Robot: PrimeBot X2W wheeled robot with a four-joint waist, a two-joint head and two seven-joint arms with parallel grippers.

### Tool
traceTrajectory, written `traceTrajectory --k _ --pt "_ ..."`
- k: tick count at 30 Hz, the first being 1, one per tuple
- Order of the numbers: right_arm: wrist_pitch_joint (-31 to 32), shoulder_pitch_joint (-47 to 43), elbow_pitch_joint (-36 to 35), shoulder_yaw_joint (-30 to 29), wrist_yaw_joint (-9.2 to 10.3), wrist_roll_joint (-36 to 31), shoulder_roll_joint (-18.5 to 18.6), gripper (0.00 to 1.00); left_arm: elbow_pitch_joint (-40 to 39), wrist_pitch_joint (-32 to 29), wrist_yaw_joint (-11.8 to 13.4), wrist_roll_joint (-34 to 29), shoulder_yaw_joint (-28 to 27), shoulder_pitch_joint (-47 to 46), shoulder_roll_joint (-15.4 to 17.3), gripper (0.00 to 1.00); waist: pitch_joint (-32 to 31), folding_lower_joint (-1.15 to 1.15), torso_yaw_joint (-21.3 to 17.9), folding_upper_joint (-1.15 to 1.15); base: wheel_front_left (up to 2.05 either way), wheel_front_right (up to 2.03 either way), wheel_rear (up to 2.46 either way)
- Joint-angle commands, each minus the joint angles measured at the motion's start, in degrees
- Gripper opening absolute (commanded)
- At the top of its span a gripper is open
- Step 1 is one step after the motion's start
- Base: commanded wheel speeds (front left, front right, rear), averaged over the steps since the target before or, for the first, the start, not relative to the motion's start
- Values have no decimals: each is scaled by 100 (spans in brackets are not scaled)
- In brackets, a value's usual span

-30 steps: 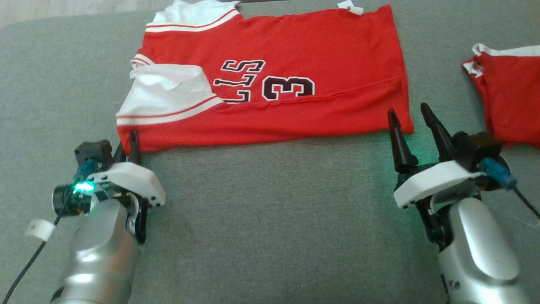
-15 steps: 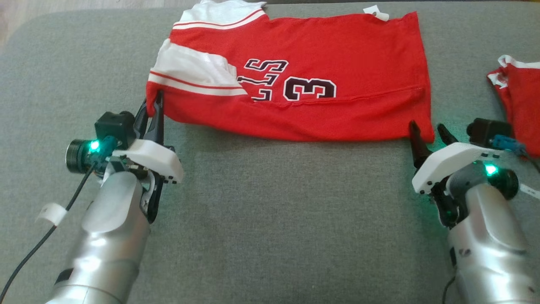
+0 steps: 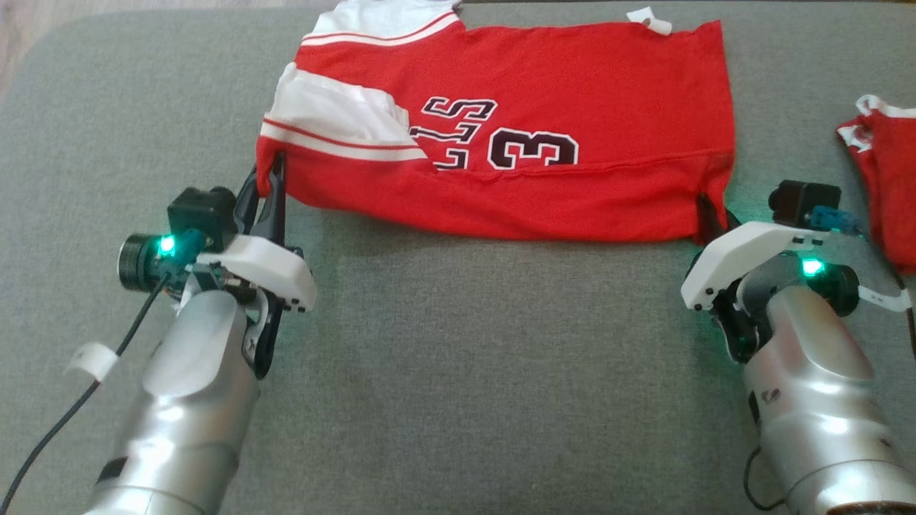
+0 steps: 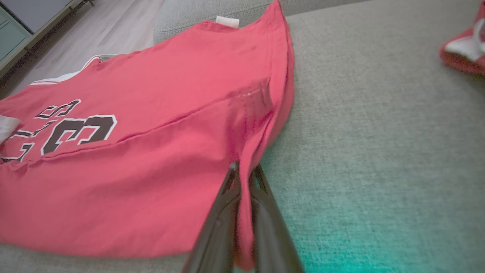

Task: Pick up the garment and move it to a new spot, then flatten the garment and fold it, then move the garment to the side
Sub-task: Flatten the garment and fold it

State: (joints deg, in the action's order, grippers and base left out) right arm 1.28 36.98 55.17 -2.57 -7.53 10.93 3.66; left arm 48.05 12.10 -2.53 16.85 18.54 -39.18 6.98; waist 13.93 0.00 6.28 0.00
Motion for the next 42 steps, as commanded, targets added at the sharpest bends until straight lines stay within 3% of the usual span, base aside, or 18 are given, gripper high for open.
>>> traceTrajectory --k 1,6,13,22,31,41,42 --pt "-132 109 -64 144 4 -103 -78 0 -169 -2 21 51 -156 -36 191 0 -42 0 -26 0 0 0 0" --pt "-388 168 -115 176 4 -484 -78 0 -149 -51 43 114 -172 110 270 0 -209 0 -144 0 0 0 0" --pt "-158 -8 -533 167 4 -612 -19 0 -246 -167 68 176 -127 512 352 0 -599 0 -276 0 0 0 0" --pt "859 -905 -1618 479 4 2 383 0 -869 -523 50 320 -44 1396 490 0 -1176 0 -373 0 0 0 0" --pt "2072 -2263 -3104 460 4 521 734 0 -1999 -1290 97 458 137 2542 701 0 -1546 0 -425 0 0 0 0" --pt "2730 -3082 -4152 246 4 624 588 0 -2870 -1903 222 533 299 3184 830 0 -1553 0 -484 0 0 0 0" --pt "2735 -3114 -4211 225 4 609 563 25 -2898 -1935 228 527 316 3199 842 6 -1540 0 -494 0 0 0 0"
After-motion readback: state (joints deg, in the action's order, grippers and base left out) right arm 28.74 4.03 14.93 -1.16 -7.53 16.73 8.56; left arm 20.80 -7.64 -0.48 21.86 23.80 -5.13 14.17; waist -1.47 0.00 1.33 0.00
